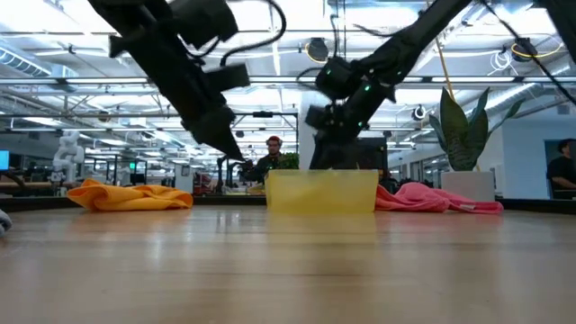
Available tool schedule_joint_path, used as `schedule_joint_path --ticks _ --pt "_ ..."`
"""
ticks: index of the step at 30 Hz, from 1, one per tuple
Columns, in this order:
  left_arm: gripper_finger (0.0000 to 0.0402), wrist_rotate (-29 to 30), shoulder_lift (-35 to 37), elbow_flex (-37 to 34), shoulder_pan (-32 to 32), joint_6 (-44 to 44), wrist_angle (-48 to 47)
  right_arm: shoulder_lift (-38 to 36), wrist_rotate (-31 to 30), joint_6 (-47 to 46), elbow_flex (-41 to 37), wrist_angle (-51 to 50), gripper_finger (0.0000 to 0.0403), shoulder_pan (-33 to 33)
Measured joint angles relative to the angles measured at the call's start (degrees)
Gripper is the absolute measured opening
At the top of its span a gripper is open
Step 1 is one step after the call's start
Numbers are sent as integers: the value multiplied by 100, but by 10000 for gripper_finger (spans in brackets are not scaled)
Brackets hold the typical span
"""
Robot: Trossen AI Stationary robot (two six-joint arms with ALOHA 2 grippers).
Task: Fold microfiber towels
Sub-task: Put the folded yellow microfiber towel into the yellow bin
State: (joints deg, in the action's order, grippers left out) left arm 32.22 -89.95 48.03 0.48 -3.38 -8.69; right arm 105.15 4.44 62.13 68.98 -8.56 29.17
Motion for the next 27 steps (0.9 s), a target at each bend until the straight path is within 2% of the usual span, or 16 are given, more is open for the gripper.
schedule_joint_path --ticks 3,9,13,18,22,27 --pt "3 -195 0 1 -525 -185 -2 301 4 -129 343 -257 8 6" --pt "6 -1681 -188 8 -1686 52 531 964 12 -638 1019 -883 1 8" --pt "3 -2315 -431 9 -2036 418 971 1345 12 -860 1294 -973 1 8" --pt "12 -2472 -677 6 -2110 626 1264 1639 2 -1485 1378 -227 0 23" --pt "4 -2482 -859 4 -2108 649 1379 1629 3 -1922 1374 158 0 37" --pt "12 -2485 -1025 4 -2095 628 1506 1640 -18 -2481 1371 257 0 38"
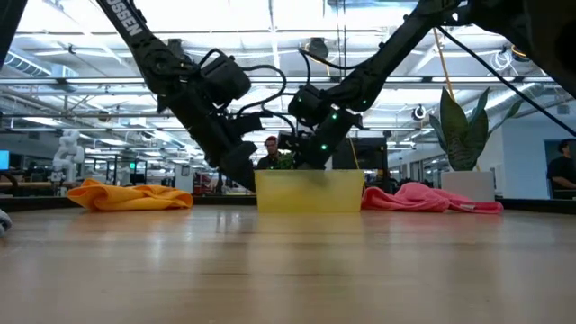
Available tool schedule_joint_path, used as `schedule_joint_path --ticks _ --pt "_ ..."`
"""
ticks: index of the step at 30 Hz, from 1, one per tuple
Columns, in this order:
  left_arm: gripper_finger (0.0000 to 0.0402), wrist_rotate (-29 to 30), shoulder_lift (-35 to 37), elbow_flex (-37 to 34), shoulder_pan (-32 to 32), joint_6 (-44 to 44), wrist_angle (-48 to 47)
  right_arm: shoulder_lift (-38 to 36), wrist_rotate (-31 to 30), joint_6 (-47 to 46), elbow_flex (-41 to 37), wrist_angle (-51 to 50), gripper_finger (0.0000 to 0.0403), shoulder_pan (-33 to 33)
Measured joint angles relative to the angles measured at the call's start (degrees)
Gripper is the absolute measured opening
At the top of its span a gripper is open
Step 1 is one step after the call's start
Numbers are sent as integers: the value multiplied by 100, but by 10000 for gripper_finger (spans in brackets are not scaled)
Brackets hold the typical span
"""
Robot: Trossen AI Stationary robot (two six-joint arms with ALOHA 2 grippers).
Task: Fold microfiber towels
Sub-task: Put the folded yellow microfiber towel into the yellow bin
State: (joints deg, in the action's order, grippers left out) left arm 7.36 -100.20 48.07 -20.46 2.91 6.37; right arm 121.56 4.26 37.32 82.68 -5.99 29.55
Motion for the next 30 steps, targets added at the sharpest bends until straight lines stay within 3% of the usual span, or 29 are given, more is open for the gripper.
schedule_joint_path --ticks 6,12,16,20,30 --pt "5 -1 -9 -2 2 -7 -17 -243 1 -374 -5 74 0 12" --pt "16 1 -9 -2 2 -56 -20 -1008 82 -540 -3 -548 0 11" --pt "18 1 -8 -2 2 -45 -16 -1313 1162 -433 -3 -1517 0 112" --pt "5 3 -7 -2 2 16 -14 -1149 2091 -345 -7 -2170 0 161" --pt "16 -50 -5 -2 28 55 10 -483 2072 -515 -8 -1953 0 110"
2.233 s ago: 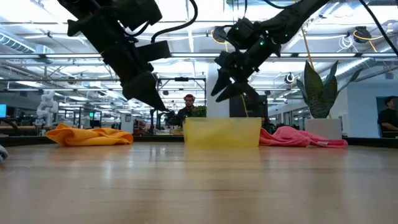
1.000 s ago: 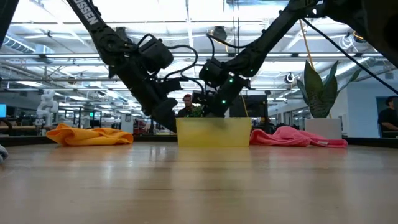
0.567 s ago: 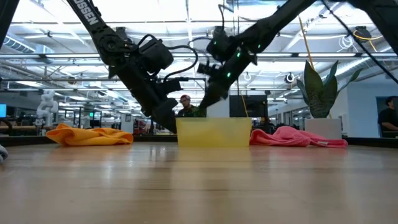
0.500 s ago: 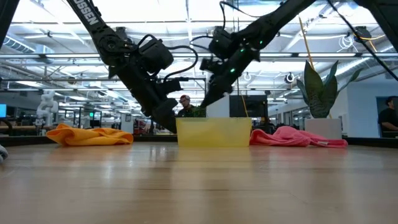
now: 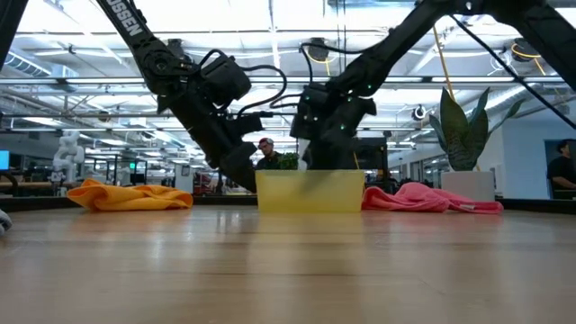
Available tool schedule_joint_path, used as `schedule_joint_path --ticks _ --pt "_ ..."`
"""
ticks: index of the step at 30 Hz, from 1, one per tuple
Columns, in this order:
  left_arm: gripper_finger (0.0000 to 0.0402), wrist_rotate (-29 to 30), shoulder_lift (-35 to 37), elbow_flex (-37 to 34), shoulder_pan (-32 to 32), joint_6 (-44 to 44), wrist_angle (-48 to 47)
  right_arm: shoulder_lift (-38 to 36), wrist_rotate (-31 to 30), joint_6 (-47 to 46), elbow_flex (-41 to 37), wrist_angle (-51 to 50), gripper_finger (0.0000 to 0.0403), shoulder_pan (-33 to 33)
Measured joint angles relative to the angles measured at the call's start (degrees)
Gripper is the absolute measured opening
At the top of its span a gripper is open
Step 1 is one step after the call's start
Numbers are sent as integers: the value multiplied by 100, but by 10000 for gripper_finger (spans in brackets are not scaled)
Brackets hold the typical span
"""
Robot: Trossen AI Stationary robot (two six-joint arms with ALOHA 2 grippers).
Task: Fold microfiber towels
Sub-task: Put the folded yellow microfiber towel into the yellow bin, then fold the blue microfiber towel
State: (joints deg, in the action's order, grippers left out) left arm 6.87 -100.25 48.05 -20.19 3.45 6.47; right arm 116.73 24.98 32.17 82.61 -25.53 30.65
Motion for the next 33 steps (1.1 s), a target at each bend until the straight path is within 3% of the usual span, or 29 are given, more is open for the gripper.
schedule_joint_path --ticks 5,12,19,24,29,31,33 --pt "4 -242 0 0 43 100 145 150 -767 -422 -2 609 0 0" --pt "20 -242 0 0 81 49 174 128 -832 -691 2 1393 0 0" --pt "3 -228 2 0 87 -58 152 -304 -833 -331 0 309 0 -2" --pt "15 344 127 -7 90 -156 24 -964 -825 -359 -48 -397 0 -82" --pt "18 874 596 -7 115 -39 -362 -2059 -1011 -789 -1036 442 0 -399" --pt "18 990 831 -4 180 12 -489 -2628 -1579 -1184 -1742 1141 0 -691" --pt "19 1014 1087 -7 286 54 -664 -3205 -2554 -1651 -2480 1876 0 -1106"
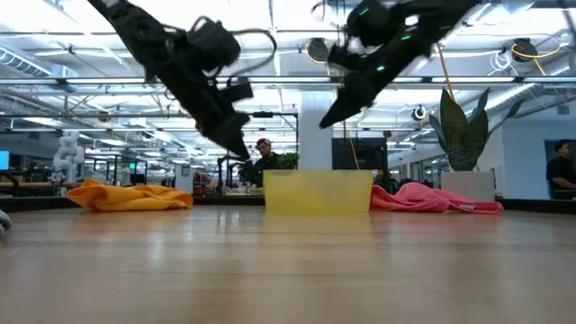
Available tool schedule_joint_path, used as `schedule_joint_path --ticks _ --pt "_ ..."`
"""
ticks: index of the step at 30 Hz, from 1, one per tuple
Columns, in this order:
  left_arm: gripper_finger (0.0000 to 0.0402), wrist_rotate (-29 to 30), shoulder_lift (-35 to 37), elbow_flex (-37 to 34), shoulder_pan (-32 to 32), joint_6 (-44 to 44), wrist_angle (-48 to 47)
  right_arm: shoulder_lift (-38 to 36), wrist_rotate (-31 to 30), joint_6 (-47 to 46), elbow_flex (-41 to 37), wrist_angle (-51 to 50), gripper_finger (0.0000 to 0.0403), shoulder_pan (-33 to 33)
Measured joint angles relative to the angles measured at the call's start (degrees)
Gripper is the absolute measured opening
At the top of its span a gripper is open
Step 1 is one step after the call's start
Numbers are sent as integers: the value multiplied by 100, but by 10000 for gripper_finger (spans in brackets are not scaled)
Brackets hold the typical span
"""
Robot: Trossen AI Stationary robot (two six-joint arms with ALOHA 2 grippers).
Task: Fold microfiber towels
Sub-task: Fold the blue microfiber towel
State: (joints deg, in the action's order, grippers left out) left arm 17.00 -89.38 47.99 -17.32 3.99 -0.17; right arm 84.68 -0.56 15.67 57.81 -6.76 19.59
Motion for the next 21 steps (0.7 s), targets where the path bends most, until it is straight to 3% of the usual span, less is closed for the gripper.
schedule_joint_path --ticks 2,6,11,14,16,19,21 --pt "19 16 214 2 170 8 -30 -538 -881 -315 -631 321 0 -527" --pt "19 21 494 10 703 -195 -7 -1385 -2000 -1077 -1437 367 0 -1815" --pt "19 21 504 7 1618 -307 367 -1837 -3264 -1871 -1824 180 0 -3552" --pt "19 19 452 4 2194 -293 600 -1873 -3254 -1990 -1822 133 0 -4328" --pt "19 18 457 4 2540 -251 750 -1872 -2939 -2115 -1804 -24 0 -4699" --pt "19 6 459 7 2952 -155 785 -1866 -2198 -2685 -1489 -1040 0 -5144" --pt "19 8 458 4 3155 -155 836 -1866 -2010 -3393 -1082 -2047 0 -5379"
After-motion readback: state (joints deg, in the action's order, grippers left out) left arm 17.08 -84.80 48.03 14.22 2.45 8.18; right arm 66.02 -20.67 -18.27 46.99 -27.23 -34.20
